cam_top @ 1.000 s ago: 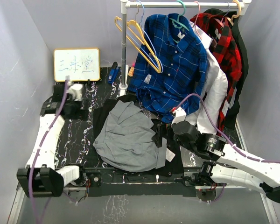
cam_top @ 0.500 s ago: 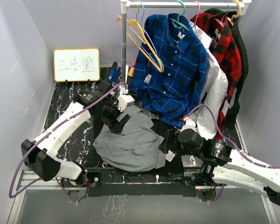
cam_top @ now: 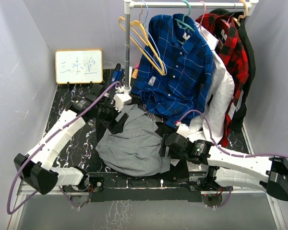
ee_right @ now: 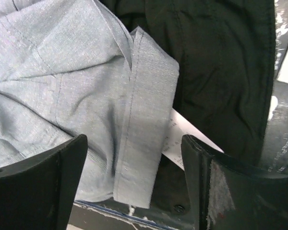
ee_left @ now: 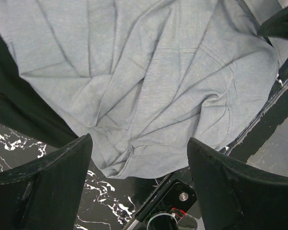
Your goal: Place the shirt on the hanger
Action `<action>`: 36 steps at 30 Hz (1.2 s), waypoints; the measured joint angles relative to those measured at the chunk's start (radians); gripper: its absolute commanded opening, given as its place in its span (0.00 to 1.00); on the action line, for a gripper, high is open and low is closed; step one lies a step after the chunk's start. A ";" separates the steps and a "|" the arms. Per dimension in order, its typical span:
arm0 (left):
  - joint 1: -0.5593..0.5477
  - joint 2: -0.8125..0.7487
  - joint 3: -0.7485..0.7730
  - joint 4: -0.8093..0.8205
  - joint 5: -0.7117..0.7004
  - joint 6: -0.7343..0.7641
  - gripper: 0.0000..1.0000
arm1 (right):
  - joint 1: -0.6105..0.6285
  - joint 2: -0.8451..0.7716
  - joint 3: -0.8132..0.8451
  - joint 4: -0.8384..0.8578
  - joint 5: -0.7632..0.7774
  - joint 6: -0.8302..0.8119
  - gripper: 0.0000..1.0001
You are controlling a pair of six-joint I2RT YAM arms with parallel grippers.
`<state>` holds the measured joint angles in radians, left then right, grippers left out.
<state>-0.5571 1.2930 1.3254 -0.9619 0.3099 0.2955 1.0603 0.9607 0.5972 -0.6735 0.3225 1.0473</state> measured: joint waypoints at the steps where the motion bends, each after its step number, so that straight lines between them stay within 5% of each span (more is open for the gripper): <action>1: 0.023 -0.013 -0.009 0.005 0.009 -0.002 0.78 | 0.000 0.011 -0.009 0.026 0.000 -0.002 0.66; 7: 0.140 -0.090 -0.072 0.027 0.043 -0.021 0.78 | 0.000 0.106 -0.023 0.162 -0.024 -0.018 0.60; 14: 0.193 -0.196 -0.160 0.047 0.010 -0.027 0.78 | 0.000 0.144 -0.014 0.227 -0.063 -0.046 0.00; 20: 0.196 -0.236 -0.188 0.051 -0.068 -0.027 0.74 | 0.000 0.183 0.156 0.225 -0.057 -0.084 0.00; 28: 0.252 -0.218 -0.079 0.086 -0.209 -0.086 0.72 | -0.014 0.589 0.832 0.192 -0.018 -0.239 0.00; 36: 0.365 -0.214 0.129 0.106 -0.173 -0.167 0.78 | -0.191 0.852 1.129 0.154 -0.081 -0.316 0.00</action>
<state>-0.1925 1.0794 1.4548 -0.8555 0.1371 0.1280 0.8692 1.8126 1.7260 -0.5198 0.2417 0.7311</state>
